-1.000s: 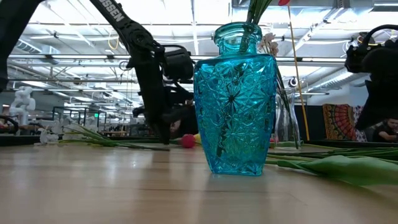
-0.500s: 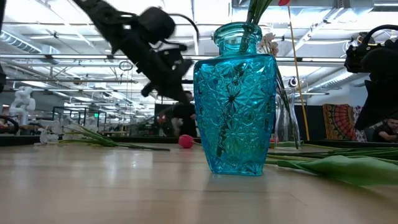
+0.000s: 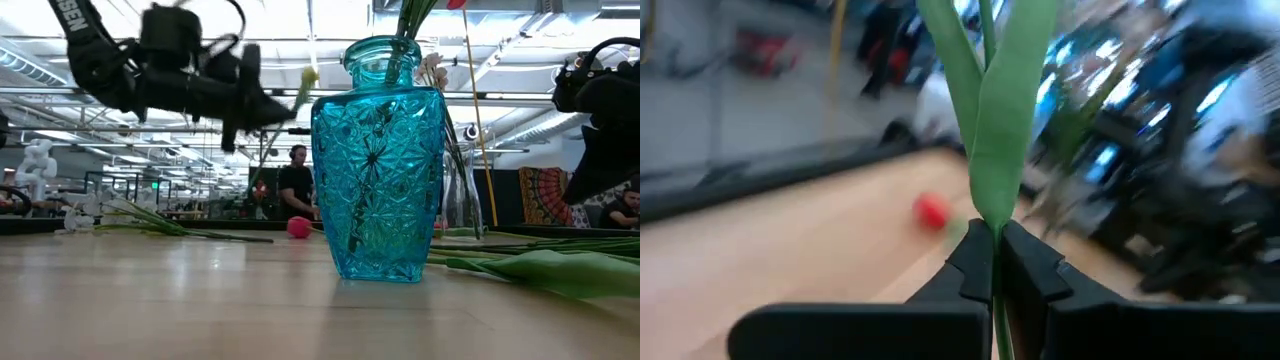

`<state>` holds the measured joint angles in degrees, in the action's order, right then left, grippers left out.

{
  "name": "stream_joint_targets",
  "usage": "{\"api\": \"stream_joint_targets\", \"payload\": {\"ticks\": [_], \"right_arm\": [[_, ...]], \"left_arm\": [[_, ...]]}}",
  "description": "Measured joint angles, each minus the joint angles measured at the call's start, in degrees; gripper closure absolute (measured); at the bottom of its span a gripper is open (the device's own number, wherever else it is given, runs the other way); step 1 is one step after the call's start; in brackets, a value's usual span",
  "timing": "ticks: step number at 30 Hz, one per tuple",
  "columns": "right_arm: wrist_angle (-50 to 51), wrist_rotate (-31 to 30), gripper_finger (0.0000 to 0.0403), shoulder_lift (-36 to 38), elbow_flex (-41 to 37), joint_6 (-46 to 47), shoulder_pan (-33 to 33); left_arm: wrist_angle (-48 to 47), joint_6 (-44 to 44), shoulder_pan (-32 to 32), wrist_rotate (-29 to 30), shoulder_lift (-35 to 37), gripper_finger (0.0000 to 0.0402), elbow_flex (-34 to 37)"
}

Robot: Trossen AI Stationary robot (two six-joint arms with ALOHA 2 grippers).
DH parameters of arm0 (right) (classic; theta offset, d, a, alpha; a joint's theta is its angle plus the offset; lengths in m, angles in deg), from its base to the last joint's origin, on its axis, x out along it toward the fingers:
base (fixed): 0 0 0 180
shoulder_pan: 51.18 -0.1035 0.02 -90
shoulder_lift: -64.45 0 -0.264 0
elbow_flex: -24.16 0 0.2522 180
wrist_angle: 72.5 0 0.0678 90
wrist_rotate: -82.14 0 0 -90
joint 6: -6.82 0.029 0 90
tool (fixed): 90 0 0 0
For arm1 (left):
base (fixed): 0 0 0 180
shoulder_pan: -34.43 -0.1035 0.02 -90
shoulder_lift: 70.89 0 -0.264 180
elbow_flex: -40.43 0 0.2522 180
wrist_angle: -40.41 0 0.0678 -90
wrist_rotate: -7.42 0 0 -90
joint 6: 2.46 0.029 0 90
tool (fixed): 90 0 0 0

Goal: Sort flowers into vase by color
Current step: Put the top yellow flower into the transparent vase

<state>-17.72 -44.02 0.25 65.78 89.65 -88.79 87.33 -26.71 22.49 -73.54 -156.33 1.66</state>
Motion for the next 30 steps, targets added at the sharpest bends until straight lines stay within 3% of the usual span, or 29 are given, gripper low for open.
{"api": "stream_joint_targets", "payload": {"ticks": [6,10,19,26,30], "right_arm": [[0.0,-0.5,0.0403,0.0,0.0,-0.2,0.0],[-0.2,-2.4,0.0403,0.0,0.0,-0.5,0.0],[-0.8,-2.9,0.0403,0.0,0.0,-1.5,0.0],[-0.8,-2.8,0.0403,0.0,0.0,-2.1,0.0],[-1.0,-2.8,0.0403,0.0,0.0,-2.8,0.0]], "left_arm": [[17.2,7.6,3.9,0.0,-1.9,0.0391,-1.2],[17.5,13.4,4.7,0.0,-4.1,0.0391,-6.6],[16.3,27.6,4.8,-9.0,-18.5,0.0391,-29.5],[16.5,28.1,4.5,-15.4,-29.7,0.0391,-46.1],[16.3,28.0,3.7,-16.2,-35.1,0.0391,-53.3]]}}
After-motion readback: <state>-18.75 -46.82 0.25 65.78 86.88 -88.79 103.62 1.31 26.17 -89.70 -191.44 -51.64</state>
